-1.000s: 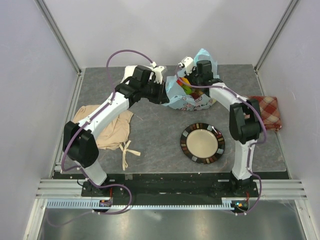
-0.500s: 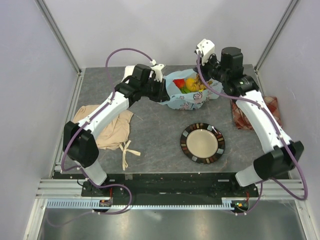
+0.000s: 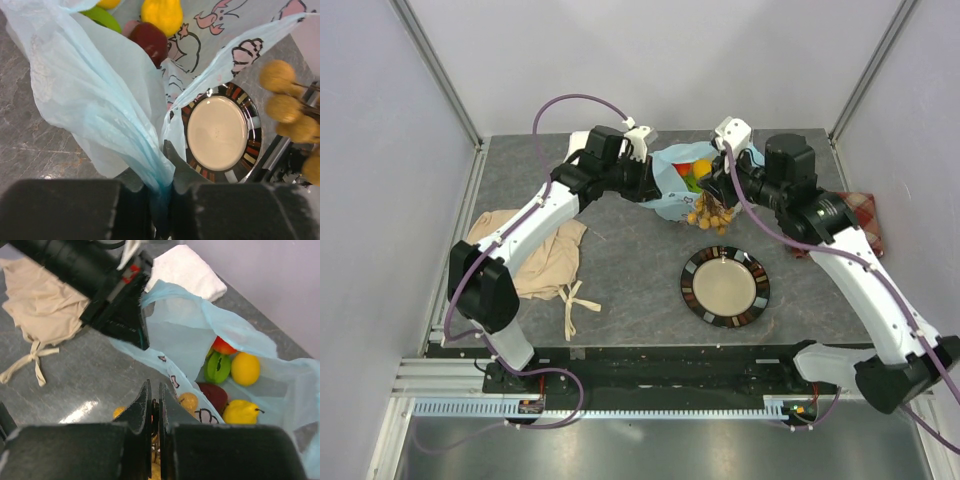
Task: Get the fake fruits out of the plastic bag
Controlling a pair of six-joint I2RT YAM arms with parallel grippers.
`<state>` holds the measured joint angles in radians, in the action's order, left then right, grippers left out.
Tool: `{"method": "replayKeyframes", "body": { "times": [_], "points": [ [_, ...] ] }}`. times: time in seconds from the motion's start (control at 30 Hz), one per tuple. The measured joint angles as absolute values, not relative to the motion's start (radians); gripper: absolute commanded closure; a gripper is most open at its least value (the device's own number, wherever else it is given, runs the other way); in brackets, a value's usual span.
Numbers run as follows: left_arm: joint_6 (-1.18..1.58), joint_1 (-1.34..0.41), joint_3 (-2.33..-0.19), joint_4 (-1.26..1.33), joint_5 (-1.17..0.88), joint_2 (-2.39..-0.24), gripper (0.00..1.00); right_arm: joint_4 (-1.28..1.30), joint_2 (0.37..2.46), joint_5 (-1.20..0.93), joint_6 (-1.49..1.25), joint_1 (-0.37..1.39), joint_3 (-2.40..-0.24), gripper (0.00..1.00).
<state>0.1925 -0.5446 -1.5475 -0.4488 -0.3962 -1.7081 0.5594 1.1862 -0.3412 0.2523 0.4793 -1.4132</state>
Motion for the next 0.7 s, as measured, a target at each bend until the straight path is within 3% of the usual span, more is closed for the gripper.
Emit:
{"method": "replayKeyframes", "body": {
  "times": [0.1,0.37,0.7],
  "points": [
    [0.192,-0.545,-1.547,-0.447,-0.423,-1.708,0.98,0.502,1.264,-0.346,0.151,0.456,-1.437,1.00],
    [0.192,-0.545,-1.582,-0.448,-0.416,-1.709,0.98,0.543,1.295,-0.445,0.112,0.471,-1.518,1.00],
    [0.167,-0.545,-1.621,-0.440,-0.374,-1.709,0.98,0.696,1.062,-0.442,0.402,0.638,-1.208,1.00]
  ]
}}
